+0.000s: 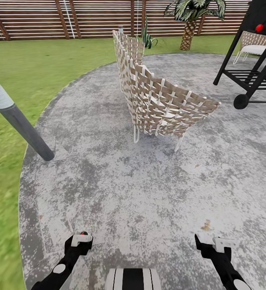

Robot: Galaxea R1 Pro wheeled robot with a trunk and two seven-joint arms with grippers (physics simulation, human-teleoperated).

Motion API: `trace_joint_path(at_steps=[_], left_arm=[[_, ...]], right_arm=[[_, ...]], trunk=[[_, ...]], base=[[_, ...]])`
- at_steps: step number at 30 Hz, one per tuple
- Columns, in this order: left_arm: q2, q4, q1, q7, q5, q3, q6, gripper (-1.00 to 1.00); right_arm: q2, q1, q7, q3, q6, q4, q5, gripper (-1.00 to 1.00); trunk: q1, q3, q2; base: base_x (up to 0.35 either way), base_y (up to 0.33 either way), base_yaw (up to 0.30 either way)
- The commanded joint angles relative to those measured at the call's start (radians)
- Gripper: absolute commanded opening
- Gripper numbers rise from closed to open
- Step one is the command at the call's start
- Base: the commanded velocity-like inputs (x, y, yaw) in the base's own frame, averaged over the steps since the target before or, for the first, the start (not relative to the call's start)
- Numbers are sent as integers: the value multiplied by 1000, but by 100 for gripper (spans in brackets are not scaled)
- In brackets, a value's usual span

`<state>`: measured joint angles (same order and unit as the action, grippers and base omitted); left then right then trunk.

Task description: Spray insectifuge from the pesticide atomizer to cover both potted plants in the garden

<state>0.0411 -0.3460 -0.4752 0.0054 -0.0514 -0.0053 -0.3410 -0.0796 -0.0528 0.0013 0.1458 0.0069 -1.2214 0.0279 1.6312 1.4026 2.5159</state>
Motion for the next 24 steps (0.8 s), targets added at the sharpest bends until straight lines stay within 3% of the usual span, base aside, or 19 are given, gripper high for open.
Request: trace_joint_path(at_steps=[1,6,24], left_arm=[[0,1,0,1,-5,0,-4,100],[0,1,0,1,-5,2,-5,100],[0,-1,0,1,-5,2,-6,100]], right_arm=[[0,0,0,0,1,0,3,100],[0,0,0,0,1,0,3,100],[0,0,0,0,1,0,3,100]], trunk=[[0,4,0],[3,24,2],[4,35,2]], base=[[0,0,0],[0,0,0],[0,0,0]])
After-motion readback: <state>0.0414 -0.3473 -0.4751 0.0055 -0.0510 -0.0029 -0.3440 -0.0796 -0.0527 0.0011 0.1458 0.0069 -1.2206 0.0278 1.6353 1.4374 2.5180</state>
